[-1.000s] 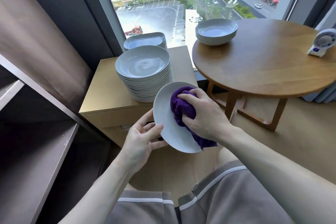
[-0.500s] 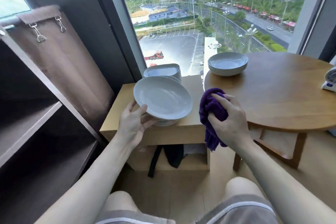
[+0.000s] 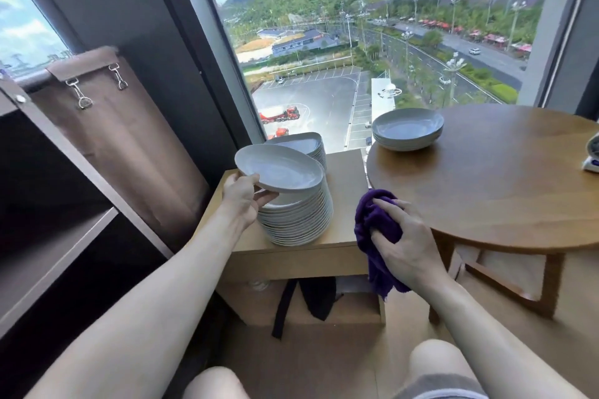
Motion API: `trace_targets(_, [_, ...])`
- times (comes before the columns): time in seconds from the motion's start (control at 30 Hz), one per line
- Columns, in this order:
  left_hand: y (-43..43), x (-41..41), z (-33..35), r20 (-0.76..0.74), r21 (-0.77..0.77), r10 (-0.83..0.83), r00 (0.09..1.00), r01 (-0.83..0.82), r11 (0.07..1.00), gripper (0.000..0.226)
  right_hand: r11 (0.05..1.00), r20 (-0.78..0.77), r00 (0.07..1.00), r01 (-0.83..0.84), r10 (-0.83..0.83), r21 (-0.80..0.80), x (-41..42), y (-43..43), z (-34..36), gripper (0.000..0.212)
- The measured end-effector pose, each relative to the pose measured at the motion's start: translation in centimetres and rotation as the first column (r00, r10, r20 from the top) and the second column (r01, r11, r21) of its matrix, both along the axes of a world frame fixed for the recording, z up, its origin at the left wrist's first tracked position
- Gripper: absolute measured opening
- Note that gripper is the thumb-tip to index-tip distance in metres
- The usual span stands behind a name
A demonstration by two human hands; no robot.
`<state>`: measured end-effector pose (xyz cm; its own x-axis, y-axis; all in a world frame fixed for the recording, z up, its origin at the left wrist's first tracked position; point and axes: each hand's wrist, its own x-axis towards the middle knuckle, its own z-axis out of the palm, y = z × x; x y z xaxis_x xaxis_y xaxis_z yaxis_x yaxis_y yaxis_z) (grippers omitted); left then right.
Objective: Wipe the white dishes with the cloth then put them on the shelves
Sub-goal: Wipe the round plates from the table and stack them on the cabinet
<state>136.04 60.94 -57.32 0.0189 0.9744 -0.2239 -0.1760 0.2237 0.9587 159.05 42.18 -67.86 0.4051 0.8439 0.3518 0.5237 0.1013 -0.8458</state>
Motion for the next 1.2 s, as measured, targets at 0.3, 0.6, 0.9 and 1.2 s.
trace_targets(0.3, [1.6, -1.6, 0.7, -0.308, -0.036, -0.077, 0.948, 0.07, 0.997, 0.032, 1.0, -0.017, 1.0, -0.008, 0.008, -0.024, 0.0, -0.2, 0.2, 0.052])
trace_targets(0.6, [1.3, -2.2, -0.9, -0.631, -0.077, -0.097, 0.769, 0.063, 0.995, 0.026, 0.999, -0.006, 1.0, -0.02, 0.019, -0.049, 0.0, -0.4, 0.2, 0.053])
trace_targets(0.9, [0.5, -1.8, -2.2, -0.641, -0.056, -0.052, 0.766, 0.021, 0.998, 0.037, 0.999, -0.004, 1.0, -0.017, 0.017, -0.048, 0.0, -0.1, 0.0, 0.054])
trace_targets(1.2, [-8.1, 3.8, -3.5, -0.839, 0.31, -0.019, 0.543, 0.508, 0.803, 0.03, 0.991, 0.002, 0.994, 0.108, -0.109, -0.074, 2.4, -0.3, 0.8, 0.052])
